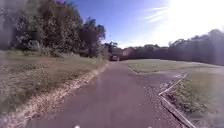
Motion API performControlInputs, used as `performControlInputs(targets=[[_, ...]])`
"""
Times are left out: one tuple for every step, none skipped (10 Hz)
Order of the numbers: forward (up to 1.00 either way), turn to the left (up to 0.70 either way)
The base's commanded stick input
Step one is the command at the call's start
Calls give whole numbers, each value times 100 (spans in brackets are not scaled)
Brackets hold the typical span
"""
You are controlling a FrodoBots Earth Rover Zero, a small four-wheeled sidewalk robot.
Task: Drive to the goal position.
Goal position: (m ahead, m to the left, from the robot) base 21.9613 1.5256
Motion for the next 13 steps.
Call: performControlInputs(targets=[[70,0],[70,0],[70,0],[70,0],[70,0],[70,0],[70,0],[70,0],[70,0],[70,0],[70,0],[70,0],[70,0]])
